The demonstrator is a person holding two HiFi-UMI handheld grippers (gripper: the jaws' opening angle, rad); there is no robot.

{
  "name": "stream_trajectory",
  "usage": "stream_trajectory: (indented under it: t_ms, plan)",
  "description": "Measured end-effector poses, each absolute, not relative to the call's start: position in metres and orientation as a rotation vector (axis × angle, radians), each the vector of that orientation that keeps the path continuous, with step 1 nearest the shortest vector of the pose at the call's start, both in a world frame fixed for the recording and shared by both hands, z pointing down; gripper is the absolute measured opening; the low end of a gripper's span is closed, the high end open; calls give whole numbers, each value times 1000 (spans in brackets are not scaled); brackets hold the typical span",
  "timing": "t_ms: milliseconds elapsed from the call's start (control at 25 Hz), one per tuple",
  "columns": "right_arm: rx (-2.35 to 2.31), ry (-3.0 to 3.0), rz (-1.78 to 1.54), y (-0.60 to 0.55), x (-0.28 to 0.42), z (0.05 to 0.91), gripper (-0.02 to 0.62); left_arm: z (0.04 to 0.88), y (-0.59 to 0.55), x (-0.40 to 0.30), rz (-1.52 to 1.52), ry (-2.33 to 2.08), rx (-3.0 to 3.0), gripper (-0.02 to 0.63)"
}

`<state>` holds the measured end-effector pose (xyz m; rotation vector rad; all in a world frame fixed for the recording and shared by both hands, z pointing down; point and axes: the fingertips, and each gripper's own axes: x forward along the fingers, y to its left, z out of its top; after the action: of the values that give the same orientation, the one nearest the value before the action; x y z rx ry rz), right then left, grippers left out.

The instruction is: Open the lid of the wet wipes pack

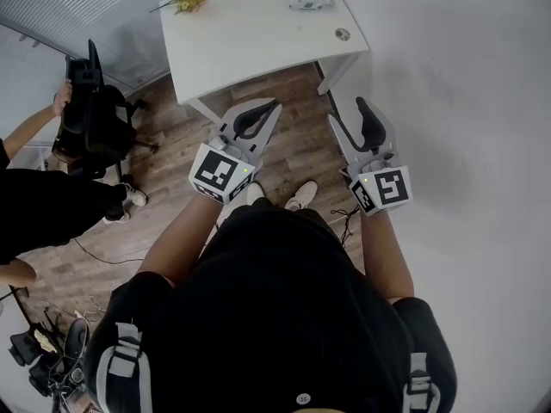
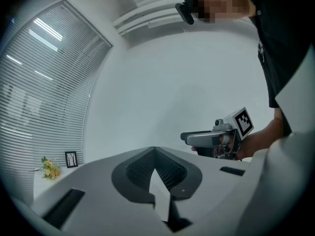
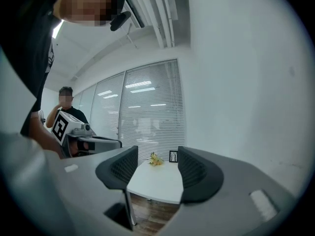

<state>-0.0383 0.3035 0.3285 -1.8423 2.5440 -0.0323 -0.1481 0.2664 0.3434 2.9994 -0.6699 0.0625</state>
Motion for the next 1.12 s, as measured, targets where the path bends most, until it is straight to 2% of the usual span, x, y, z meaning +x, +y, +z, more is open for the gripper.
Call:
stream_trajectory:
  t_ms: [1120]
  plan:
    - [-1718,2656,-47,297,88,348,270,350,270,-15,105,-815,2981,0]
